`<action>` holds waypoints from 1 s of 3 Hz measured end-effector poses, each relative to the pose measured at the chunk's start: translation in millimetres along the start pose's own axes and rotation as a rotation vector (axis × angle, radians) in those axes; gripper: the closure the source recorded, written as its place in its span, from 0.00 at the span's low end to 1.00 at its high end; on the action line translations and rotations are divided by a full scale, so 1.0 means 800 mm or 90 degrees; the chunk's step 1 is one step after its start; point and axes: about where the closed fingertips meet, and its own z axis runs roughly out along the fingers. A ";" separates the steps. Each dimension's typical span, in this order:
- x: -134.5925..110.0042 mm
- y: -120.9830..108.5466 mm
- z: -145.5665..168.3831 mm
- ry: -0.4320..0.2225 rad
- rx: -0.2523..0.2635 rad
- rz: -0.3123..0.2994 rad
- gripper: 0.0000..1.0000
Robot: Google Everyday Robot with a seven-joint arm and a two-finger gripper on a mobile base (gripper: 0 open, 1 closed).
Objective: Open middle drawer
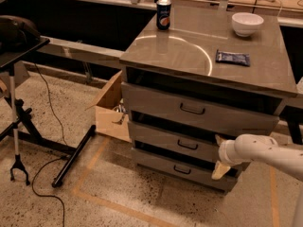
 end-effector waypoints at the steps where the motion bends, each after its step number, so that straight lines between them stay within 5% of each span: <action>1: 0.004 0.003 0.025 0.013 -0.011 0.012 0.00; 3: 0.014 0.008 0.049 0.034 -0.026 0.024 0.42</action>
Offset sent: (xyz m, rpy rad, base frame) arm 0.0186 -0.0007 -0.0493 -0.0275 0.0679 -0.0568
